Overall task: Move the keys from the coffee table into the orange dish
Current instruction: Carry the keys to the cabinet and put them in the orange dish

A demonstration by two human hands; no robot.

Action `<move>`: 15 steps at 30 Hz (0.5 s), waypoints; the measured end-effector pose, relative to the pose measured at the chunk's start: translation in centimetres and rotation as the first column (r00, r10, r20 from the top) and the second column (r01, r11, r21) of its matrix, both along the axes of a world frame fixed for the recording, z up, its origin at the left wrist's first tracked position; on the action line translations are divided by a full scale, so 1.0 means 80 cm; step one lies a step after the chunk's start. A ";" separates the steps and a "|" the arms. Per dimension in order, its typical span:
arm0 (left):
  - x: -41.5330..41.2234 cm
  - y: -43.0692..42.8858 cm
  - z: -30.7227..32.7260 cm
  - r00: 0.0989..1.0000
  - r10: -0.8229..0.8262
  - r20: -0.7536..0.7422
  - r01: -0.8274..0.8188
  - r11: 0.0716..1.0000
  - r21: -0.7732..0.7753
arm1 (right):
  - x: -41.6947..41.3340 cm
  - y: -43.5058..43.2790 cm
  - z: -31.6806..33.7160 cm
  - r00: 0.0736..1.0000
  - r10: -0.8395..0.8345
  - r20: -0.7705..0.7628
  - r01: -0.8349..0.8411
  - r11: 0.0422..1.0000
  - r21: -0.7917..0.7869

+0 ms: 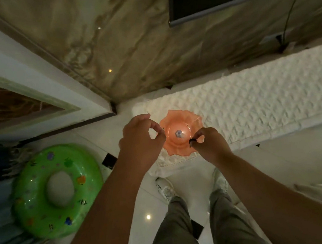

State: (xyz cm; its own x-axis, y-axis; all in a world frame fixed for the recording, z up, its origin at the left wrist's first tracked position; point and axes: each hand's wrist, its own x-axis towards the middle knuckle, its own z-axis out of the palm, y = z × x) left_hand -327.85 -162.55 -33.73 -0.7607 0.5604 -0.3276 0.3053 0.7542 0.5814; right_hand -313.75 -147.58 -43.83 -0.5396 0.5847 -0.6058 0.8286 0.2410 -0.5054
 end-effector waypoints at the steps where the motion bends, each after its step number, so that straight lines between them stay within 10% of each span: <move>1: 0.002 0.006 -0.017 1.000 -0.008 0.014 0.008 1.000 -0.010 | 0.003 0.002 -0.015 1.000 0.005 0.012 -0.005 1.000 0.017; 15: 0.037 0.015 -0.204 0.979 0.098 0.176 -0.048 0.962 -0.269 | 0.023 0.023 -0.160 0.978 0.148 0.146 -0.174 0.968 0.181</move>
State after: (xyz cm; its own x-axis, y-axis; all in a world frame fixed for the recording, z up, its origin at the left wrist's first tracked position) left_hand -324.93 -161.36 -50.05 -0.7079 0.3810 -0.5948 0.1491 0.9037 0.4014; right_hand -311.93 -145.74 -56.62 -0.5597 0.6086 -0.5624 0.8266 0.4583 -0.3267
